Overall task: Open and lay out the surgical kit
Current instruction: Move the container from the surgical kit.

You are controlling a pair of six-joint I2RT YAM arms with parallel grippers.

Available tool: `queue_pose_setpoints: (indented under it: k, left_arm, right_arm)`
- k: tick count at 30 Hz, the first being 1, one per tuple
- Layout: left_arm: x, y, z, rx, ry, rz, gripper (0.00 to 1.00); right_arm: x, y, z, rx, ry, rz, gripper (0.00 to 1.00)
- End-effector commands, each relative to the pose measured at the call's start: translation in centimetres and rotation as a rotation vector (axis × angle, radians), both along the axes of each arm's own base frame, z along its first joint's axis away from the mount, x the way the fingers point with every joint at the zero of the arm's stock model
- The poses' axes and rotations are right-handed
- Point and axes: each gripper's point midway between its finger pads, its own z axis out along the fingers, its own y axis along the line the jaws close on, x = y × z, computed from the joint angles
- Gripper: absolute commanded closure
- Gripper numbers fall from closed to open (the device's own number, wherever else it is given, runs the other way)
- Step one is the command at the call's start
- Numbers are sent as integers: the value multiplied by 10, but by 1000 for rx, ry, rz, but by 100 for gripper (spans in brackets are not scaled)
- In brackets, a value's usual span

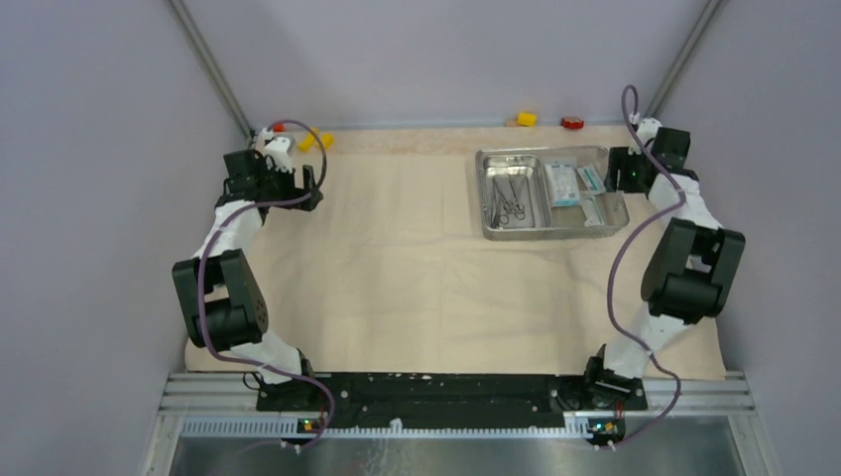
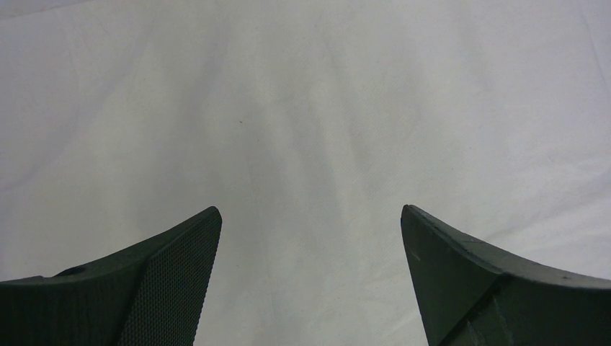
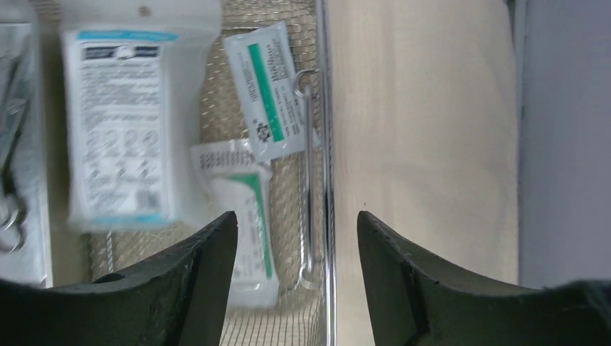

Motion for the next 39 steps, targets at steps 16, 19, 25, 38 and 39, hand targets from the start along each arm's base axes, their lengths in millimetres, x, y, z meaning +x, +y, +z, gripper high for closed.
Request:
queue_pose_setpoints:
  k: [16,19,25,38,39]
  left_arm:
    - [-6,15,21,123,-49,29,1]
    - [-5,19,16,136,-34,41,1]
    - [-4,27,7,166,2,63,1]
    - [5,41,0,204,68,105,1]
    - [6,41,0,207,70,106,1]
  right_arm:
    - [-268,159,-30,-236,254,1224,58]
    - [-288,174,-42,-255,301,1331,60]
    - [-314,187,-62,-312,403,1492,63]
    - [-352,185,-95,-399,641,1752,68]
    - [-356,186,-96,-404,655,1771,69]
